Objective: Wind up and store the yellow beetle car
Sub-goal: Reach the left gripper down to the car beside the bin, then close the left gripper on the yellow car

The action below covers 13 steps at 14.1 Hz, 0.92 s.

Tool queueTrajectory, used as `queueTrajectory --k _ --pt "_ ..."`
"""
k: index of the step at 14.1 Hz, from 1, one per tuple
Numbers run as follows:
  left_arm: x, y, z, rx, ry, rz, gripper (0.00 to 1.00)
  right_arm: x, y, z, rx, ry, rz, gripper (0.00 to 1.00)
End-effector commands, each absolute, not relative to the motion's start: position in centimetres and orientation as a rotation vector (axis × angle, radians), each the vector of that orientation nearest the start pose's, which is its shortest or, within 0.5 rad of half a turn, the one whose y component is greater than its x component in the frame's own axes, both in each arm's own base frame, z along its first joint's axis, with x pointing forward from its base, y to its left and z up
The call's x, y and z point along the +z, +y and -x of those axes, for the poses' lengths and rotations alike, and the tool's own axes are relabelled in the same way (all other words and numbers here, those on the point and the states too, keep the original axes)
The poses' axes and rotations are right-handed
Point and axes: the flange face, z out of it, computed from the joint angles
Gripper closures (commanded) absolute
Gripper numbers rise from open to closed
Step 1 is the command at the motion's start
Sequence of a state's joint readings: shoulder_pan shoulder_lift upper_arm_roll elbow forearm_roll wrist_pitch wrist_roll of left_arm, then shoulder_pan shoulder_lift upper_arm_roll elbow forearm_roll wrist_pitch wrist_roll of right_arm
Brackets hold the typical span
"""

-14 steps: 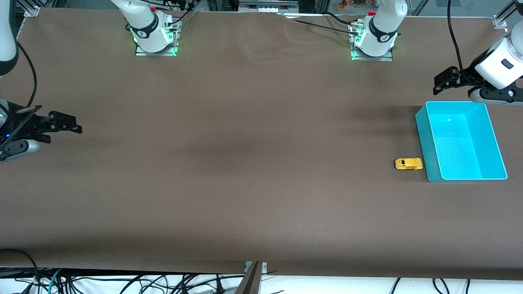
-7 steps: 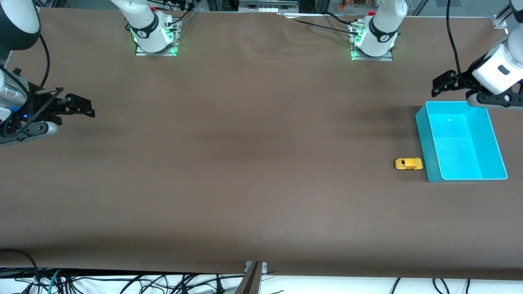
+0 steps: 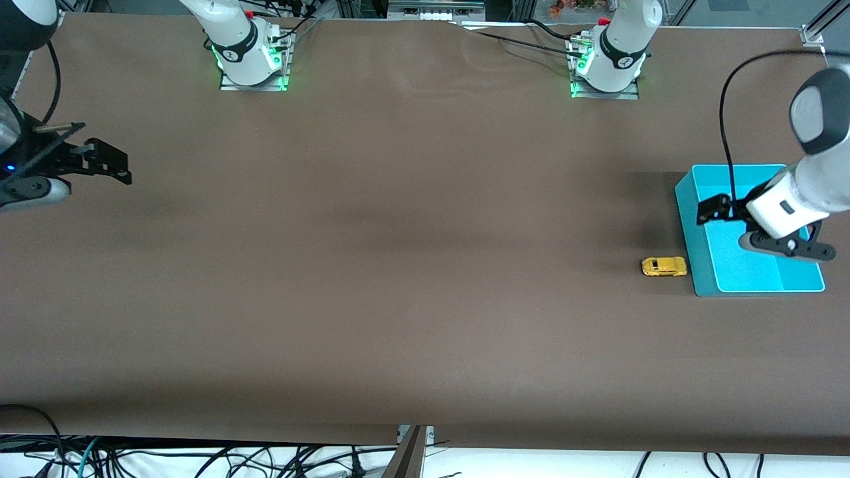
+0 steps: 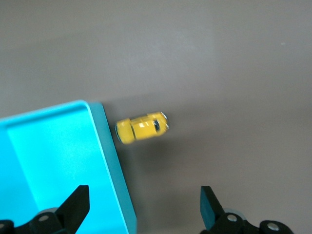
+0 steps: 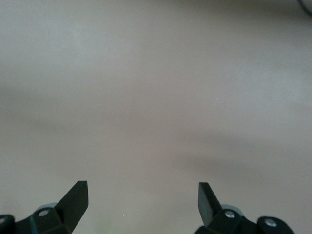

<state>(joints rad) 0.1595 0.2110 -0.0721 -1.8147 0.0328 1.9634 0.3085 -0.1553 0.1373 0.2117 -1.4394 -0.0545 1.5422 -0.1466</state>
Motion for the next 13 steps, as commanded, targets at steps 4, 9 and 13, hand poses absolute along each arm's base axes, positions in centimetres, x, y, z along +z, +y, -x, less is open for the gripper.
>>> queueTrajectory --k 4,9,13 --pt "32.0 4.0 -61.4 0.135 0.847 3.028 0.00 61.9 0.6 -57.5 0.024 -0.246 3.192 0.00" --pt "24.3 3.5 -59.6 0.217 1.481 2.810 0.01 62.1 -0.3 -56.2 0.073 -0.079 3.193 0.00" --pt "21.3 5.4 -60.5 0.071 1.921 2.480 0.01 61.0 -0.6 -56.5 0.122 -0.061 3.189 0.00"
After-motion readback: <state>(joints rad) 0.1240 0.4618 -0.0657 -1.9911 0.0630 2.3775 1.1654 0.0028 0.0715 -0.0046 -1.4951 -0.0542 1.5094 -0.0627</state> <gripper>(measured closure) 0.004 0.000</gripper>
